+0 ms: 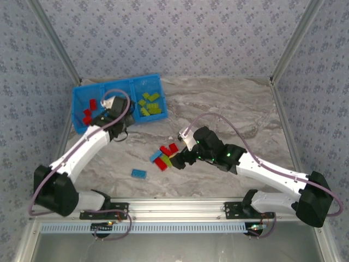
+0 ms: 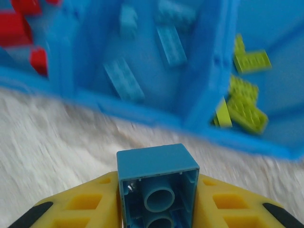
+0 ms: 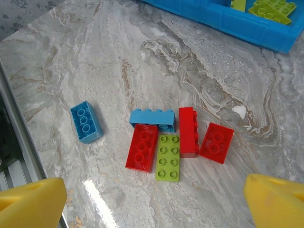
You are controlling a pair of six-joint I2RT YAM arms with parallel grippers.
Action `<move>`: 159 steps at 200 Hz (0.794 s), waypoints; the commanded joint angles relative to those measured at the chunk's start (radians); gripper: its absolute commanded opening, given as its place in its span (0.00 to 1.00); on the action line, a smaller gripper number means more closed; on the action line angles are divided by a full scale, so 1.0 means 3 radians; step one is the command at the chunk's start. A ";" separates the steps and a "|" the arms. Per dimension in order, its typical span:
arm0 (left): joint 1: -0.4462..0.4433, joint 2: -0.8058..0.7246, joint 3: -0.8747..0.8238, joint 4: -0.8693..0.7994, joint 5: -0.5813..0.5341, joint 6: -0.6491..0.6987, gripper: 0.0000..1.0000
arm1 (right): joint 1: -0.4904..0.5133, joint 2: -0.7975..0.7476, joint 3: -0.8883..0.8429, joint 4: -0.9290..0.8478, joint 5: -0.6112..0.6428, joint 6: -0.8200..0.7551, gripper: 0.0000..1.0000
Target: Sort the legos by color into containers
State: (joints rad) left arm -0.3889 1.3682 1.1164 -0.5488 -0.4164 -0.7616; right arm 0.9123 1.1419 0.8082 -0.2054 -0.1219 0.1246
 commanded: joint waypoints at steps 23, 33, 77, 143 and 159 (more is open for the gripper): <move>0.0508 0.1042 0.0901 0.0044 0.0256 0.0605 0.39 | 0.0012 -0.0187 -0.0052 -0.0050 0.0079 0.0111 0.98; 0.0575 0.1226 0.1124 -0.0004 0.0312 0.0615 0.40 | 0.0016 -0.0211 -0.0070 -0.0053 0.0082 0.0117 0.98; 0.0734 0.1561 0.1738 -0.0270 0.0508 0.0583 0.58 | 0.0014 -0.0244 -0.0078 -0.0103 0.0122 0.0116 0.98; 0.0211 0.0591 0.0981 -0.0138 0.1087 0.0671 0.57 | -0.0056 -0.0120 -0.0165 0.0143 0.0390 0.0305 0.98; -0.0191 0.0339 0.0696 -0.0123 0.1086 0.1021 0.55 | -0.0139 -0.0138 -0.0232 0.0175 0.0466 0.0440 0.98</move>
State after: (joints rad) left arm -0.2958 1.6024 1.4162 -0.5858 -0.1551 -0.5793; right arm 0.9016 1.1007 0.7650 -0.1825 -0.0471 0.1818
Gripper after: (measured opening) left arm 0.558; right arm 0.983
